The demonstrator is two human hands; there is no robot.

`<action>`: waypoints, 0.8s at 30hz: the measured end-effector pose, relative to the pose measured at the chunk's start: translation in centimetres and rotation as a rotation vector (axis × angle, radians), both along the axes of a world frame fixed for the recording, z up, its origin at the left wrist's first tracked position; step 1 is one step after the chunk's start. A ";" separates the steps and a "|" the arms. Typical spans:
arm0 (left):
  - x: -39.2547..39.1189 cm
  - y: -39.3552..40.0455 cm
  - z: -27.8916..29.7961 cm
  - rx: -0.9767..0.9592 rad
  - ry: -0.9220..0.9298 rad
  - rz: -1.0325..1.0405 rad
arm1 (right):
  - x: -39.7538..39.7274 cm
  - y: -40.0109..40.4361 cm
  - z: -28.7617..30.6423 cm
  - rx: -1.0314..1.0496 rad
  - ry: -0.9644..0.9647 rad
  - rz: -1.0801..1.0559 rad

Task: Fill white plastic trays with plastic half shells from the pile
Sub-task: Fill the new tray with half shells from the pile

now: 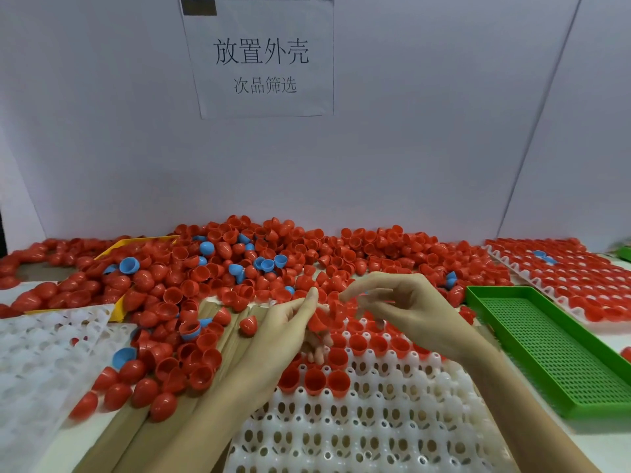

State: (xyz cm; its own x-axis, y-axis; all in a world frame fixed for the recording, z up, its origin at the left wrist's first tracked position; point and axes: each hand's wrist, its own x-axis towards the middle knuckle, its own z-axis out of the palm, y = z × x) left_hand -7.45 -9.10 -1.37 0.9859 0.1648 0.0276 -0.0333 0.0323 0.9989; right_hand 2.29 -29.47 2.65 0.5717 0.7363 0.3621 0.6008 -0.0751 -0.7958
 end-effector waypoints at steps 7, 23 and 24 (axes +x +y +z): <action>-0.1 -0.1 0.2 -0.048 -0.001 0.030 | -0.6 0.3 -0.6 -0.058 -0.024 0.005; -0.7 -1.7 0.4 0.431 -0.343 0.007 | -0.5 -0.4 -1.7 -0.018 0.119 -0.074; -0.8 -2.1 0.3 0.475 -0.382 0.027 | -0.6 -0.4 -1.6 -0.021 0.146 -0.060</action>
State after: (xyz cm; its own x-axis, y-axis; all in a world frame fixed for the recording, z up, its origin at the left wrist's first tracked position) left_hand -8.23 -11.20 -1.06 0.8874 0.0722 0.4553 -0.3871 -0.4196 0.8210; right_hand 1.74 -29.86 1.01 0.6604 0.7055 0.2572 0.4728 -0.1246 -0.8723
